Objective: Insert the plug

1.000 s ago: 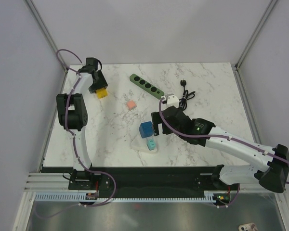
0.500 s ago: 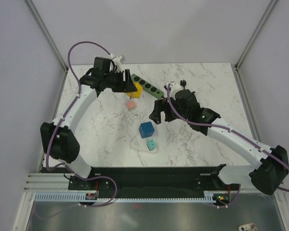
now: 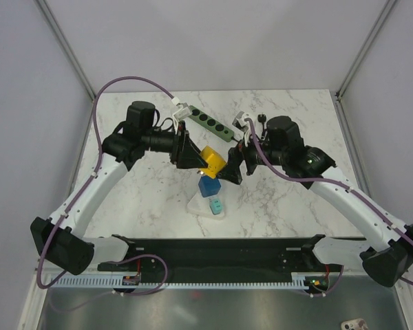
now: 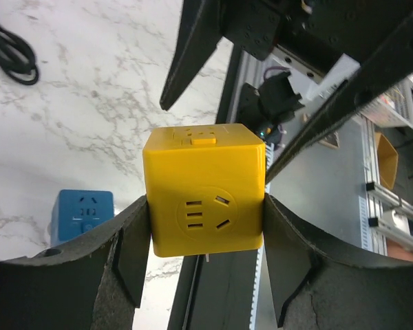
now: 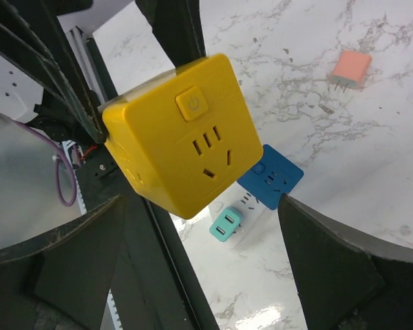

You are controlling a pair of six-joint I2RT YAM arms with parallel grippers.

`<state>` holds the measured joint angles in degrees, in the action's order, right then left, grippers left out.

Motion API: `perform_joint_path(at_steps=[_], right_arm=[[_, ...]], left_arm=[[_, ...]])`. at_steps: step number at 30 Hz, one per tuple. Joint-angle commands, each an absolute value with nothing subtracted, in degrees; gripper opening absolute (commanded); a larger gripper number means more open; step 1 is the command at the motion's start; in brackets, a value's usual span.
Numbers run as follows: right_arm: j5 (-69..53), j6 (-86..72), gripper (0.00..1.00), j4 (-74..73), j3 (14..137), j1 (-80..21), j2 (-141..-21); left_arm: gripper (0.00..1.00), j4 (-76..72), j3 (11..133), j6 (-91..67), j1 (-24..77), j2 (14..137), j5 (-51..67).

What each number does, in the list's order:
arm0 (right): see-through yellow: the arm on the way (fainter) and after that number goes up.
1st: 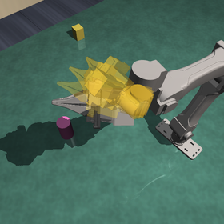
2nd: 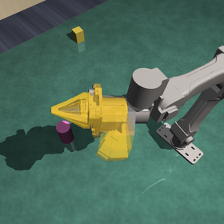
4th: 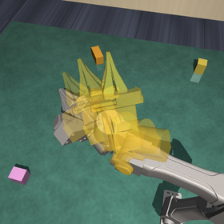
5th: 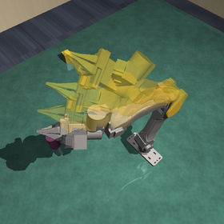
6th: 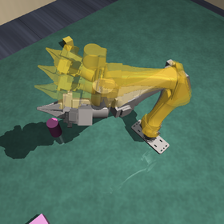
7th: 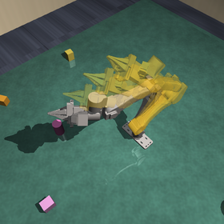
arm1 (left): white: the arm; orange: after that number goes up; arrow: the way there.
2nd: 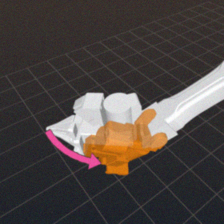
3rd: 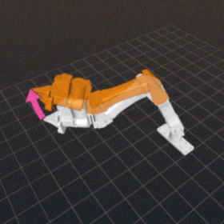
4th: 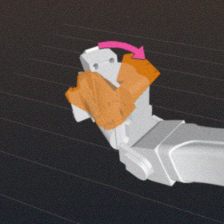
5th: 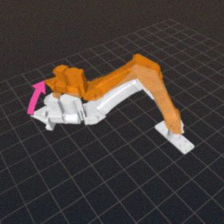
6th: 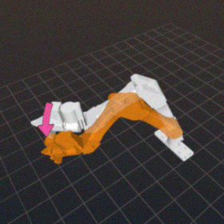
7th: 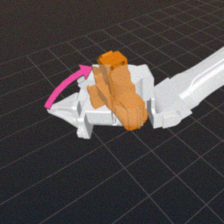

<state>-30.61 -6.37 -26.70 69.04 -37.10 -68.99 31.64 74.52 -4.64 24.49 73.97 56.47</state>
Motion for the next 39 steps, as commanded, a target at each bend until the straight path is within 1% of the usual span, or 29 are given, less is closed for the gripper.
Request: perform_joint_path(at_steps=[1,8,10,13,19,24,31,39], right_arm=[[-36.82,-4.56,0.98,-28.74,69.52,-36.74,-65.83],[-50.25,-9.13,0.97,-25.14,67.94,-36.74,-66.61],[-53.25,-10.19,0.95,-24.53,67.41,-36.74,-67.41],[-52.82,-10.46,0.94,-24.43,67.59,-36.74,-68.55],[-53.18,-10.99,0.96,-23.91,69.34,-36.74,-69.52],[-52.12,-11.69,0.97,-24.17,71.71,-36.74,-72.59],[-54.66,-10.90,0.92,-24.78,73.83,-36.74,-75.32],[-56.60,-9.14,0.91,-25.84,75.15,-36.74,-75.32]], left_arm=[[0.02,29.80,72.34,3.16,24.35,69.88,67.30],[0.02,29.79,70.40,5.54,24.35,68.12,73.21],[0.02,29.97,70.14,6.06,24.43,68.20,75.13],[0.02,29.88,70.23,6.15,24.35,68.90,76.29],[0.02,29.97,70.58,6.42,24.43,70.92,76.91],[0.02,30.06,70.14,6.77,24.52,70.93,76.55],[0.02,30.67,69.17,7.38,24.52,71.63,75.85],[0.02,32.78,70.31,8.61,24.52,73.04,75.41]])
